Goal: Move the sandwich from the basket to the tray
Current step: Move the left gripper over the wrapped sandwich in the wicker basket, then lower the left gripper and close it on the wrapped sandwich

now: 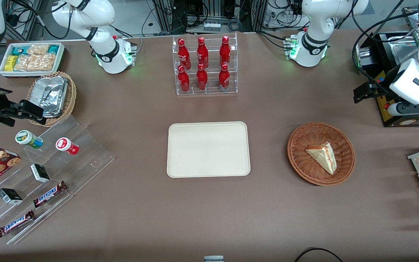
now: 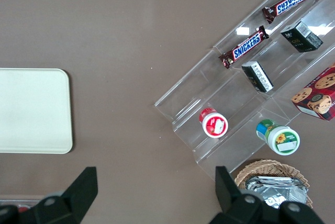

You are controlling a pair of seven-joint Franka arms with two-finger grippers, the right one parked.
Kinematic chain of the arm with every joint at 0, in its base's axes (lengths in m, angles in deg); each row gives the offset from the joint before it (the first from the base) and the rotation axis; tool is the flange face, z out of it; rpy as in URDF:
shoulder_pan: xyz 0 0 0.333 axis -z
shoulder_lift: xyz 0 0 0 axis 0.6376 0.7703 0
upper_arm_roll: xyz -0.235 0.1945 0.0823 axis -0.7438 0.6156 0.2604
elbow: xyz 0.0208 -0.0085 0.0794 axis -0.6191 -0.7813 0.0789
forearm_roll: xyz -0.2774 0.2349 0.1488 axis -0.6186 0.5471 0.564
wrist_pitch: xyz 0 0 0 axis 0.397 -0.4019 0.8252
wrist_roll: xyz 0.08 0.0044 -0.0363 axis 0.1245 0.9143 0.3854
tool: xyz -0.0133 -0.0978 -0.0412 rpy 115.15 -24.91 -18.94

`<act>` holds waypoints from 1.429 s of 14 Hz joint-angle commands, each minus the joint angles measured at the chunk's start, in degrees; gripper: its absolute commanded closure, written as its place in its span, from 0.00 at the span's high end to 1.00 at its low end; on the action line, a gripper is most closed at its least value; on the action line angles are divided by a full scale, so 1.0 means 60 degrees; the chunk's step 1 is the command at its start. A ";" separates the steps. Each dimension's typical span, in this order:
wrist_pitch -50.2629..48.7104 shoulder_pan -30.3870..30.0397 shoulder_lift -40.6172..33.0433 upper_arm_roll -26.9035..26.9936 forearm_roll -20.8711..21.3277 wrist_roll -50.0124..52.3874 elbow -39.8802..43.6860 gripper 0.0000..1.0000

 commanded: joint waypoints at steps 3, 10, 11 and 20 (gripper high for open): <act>0.0001 0.0119 0.0401 0.0170 0.0051 -0.0112 0.0230 1.00; 0.2265 -0.0042 0.1325 0.0184 0.0052 0.1508 -0.1084 1.00; 0.2997 -0.0042 0.1325 0.0184 0.0023 0.2093 -0.1596 1.00; 0.7218 0.0207 0.1984 0.0155 0.0022 0.5759 -0.4307 1.00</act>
